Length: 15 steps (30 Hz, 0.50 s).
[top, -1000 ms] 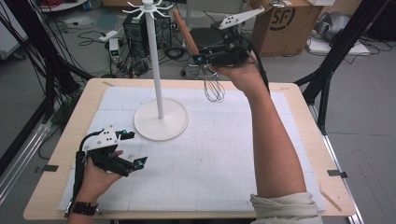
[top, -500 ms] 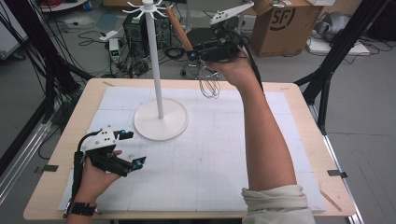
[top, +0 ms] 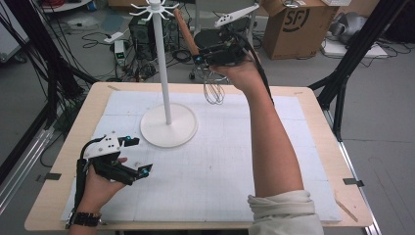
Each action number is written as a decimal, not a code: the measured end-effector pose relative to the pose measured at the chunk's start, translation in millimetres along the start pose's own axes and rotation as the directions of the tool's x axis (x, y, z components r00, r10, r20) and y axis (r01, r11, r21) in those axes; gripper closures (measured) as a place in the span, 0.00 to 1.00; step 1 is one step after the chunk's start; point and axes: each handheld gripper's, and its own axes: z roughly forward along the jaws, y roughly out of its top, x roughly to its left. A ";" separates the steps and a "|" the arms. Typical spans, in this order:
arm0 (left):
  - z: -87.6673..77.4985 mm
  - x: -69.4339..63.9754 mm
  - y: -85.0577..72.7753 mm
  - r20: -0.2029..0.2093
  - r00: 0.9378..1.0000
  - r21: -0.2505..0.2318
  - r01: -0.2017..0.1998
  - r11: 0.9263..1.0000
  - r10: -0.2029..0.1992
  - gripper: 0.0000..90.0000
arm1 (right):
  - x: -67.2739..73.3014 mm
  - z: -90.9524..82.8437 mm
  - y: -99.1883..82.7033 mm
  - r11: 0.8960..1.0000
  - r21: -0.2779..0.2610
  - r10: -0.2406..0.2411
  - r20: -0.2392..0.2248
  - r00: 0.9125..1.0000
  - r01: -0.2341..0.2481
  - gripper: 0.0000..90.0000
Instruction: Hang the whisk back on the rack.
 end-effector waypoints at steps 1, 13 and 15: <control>0.0 0.1 -0.1 0.000 1.000 -0.001 0.001 1.000 -0.001 0.02 | -0.7 1.5 0.0 1.000 0.002 -0.007 0.002 1.000 0.007 0.78; -0.9 0.9 -0.3 -0.001 1.000 -0.001 0.001 1.000 -0.001 0.02 | 0.1 24.6 6.5 0.999 0.031 0.008 -0.003 1.000 -0.008 0.78; -1.4 1.0 -0.3 -0.003 1.000 -0.003 0.003 1.000 -0.003 0.02 | -0.6 28.1 7.1 0.999 0.034 0.001 -0.004 1.000 -0.001 0.78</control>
